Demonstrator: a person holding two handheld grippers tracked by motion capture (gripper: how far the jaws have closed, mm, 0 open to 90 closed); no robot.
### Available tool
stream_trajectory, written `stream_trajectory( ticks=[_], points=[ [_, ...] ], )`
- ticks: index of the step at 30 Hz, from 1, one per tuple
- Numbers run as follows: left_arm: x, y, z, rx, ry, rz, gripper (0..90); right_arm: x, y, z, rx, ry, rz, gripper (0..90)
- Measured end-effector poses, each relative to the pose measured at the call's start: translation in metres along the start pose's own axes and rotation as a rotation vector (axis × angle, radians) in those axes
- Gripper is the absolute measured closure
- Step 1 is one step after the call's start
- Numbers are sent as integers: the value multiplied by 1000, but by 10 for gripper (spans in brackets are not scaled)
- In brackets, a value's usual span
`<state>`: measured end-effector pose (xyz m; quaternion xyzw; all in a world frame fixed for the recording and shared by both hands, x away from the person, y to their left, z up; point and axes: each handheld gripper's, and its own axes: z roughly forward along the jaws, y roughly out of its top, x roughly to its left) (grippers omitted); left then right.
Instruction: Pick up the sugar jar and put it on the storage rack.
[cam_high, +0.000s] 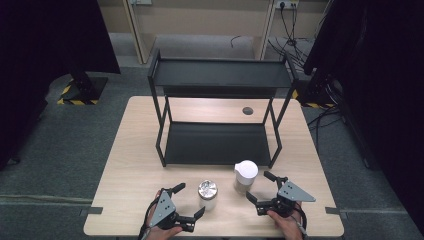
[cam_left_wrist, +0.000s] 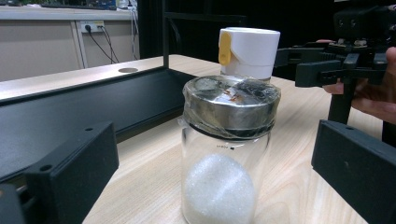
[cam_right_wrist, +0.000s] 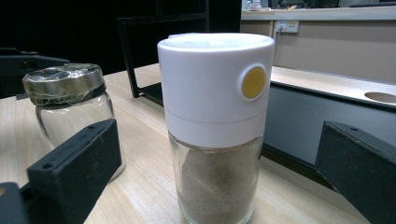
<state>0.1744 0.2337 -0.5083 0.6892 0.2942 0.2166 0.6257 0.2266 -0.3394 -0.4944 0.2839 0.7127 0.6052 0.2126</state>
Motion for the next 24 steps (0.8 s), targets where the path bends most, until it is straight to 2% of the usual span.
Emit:
stream_trajectory(
  ticks=[24],
  points=[
    [0, 0, 1, 1, -1, -4, 1, 0, -1, -1, -14, -1, 2, 7]
  ],
)
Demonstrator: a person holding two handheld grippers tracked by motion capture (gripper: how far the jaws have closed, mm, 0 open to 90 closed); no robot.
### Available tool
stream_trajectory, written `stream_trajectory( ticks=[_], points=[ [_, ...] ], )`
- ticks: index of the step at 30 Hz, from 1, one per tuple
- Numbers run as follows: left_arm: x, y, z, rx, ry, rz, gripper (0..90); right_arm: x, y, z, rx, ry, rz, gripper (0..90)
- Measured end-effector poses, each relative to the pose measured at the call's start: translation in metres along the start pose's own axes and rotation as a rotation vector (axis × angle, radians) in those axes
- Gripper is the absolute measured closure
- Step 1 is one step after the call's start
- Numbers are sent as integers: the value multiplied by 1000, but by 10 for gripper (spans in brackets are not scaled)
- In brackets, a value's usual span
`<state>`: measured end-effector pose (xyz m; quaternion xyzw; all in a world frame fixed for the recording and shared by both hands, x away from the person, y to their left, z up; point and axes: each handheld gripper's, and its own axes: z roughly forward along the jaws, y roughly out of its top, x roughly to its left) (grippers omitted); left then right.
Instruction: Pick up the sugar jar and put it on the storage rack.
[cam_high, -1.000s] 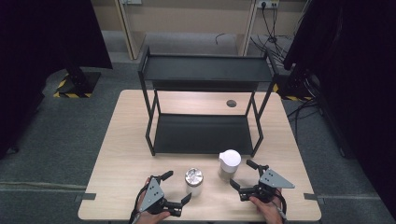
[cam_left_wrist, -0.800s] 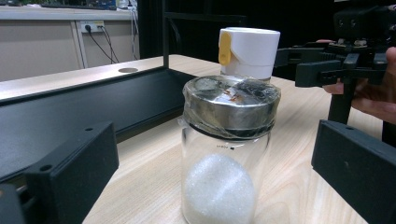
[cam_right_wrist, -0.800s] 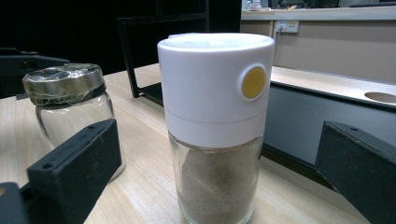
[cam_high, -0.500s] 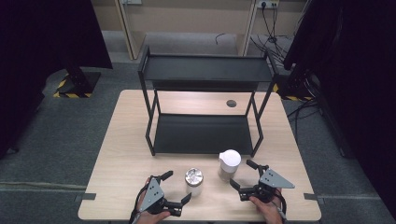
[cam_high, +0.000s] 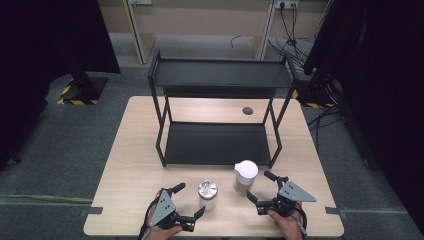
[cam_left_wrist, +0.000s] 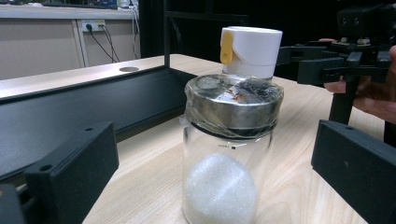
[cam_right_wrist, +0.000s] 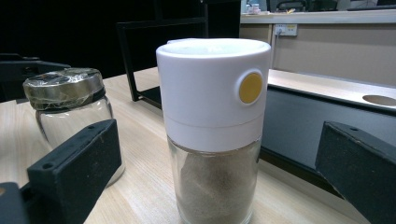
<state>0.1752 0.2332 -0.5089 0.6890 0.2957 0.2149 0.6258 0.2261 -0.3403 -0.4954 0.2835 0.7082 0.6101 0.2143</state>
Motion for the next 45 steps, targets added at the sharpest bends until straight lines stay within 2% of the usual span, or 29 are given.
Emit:
stream_trajectory(
  ticks=[10, 19, 24, 31, 45],
  points=[
    [-2, 0, 3, 5, -11, 6, 2, 0, 0, 0, 1, -1, -1, 7],
    [-3, 0, 8, 0, -15, -4, 4, 0, 0, 1, -1, 3, -1, 7],
    [-3, 1, 15, 10, -26, 0, 7, -1, 0, 1, 1, 3, 0, 7],
    [-4, 6, 27, 22, -35, 26, 20, -1, -1, 1, 1, 2, 2, 7],
    [-5, 11, 39, 60, -29, 35, 44, -1, 0, 1, 0, 7, -7, 7]
  ],
)
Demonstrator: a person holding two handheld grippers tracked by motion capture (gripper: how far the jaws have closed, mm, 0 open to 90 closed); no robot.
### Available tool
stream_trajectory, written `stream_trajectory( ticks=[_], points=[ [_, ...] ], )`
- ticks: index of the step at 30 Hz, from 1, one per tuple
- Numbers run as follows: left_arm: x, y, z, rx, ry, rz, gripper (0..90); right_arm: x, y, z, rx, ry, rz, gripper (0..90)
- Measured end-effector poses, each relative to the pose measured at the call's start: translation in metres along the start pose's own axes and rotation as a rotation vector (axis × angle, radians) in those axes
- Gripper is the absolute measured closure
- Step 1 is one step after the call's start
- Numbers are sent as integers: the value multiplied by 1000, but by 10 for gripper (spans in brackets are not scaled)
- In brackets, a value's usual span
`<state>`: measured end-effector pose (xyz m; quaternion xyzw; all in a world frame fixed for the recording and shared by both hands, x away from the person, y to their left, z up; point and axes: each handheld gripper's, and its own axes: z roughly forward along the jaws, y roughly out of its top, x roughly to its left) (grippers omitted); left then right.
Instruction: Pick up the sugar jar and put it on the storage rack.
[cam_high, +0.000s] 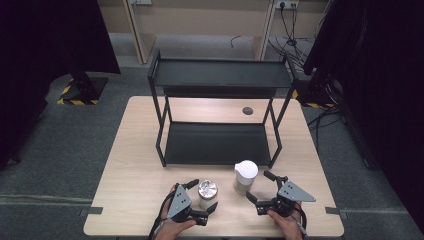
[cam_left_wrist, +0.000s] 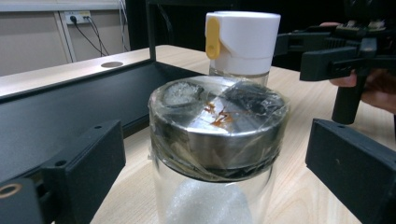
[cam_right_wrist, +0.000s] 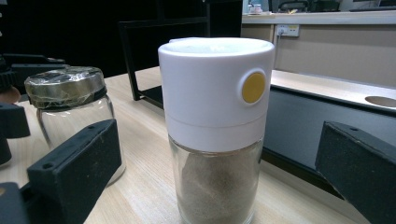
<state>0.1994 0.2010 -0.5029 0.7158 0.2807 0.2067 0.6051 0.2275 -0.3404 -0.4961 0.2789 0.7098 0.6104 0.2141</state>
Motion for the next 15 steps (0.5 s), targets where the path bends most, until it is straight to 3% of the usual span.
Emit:
stream_trajectory(
  ticks=[15],
  points=[
    [-4, 6, 9, 47, 28, 26, 186, 0, 0, -1, -2, 0, -1, 7]
  ],
)
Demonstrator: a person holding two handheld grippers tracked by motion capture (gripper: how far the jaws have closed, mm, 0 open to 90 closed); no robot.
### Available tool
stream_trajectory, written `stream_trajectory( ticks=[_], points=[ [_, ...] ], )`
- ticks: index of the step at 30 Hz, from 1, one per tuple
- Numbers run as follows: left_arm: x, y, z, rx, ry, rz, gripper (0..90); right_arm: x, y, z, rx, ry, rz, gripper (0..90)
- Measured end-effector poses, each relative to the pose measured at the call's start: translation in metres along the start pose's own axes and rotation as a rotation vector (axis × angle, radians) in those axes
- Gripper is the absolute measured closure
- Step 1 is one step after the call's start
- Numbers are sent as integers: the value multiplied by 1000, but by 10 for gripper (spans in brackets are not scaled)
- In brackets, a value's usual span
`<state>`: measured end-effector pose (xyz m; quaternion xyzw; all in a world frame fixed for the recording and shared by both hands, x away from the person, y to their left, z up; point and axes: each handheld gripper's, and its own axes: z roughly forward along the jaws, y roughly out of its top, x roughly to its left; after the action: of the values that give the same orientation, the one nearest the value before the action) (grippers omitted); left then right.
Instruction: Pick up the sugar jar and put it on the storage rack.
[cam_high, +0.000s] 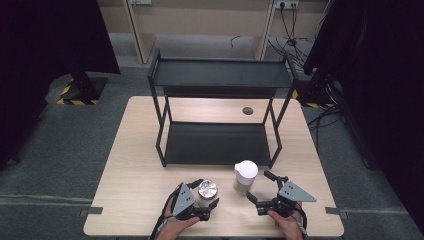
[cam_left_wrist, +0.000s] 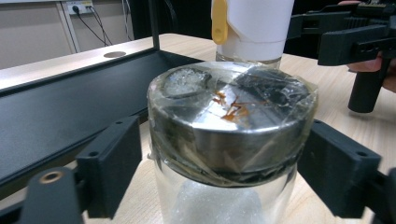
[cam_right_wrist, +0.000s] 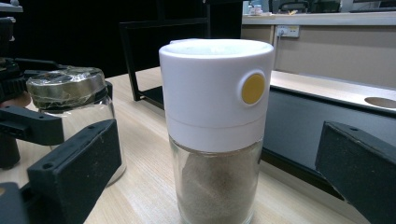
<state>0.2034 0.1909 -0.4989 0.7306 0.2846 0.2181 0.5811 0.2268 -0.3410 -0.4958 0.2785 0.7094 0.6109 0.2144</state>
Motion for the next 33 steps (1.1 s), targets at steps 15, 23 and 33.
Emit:
stream_trajectory(
  ticks=[15, 23, 33],
  points=[
    [-2, 4, 1, 25, 2, -5, 309, 0, 0, 0, -1, 1, -3, 7],
    [-1, 8, -6, 4, 17, -24, 310, 0, 0, -2, -3, 0, -4, 7],
    [-1, 18, -14, -17, 10, -28, 310, 0, 0, -1, -3, -1, -4, 7]
  ],
)
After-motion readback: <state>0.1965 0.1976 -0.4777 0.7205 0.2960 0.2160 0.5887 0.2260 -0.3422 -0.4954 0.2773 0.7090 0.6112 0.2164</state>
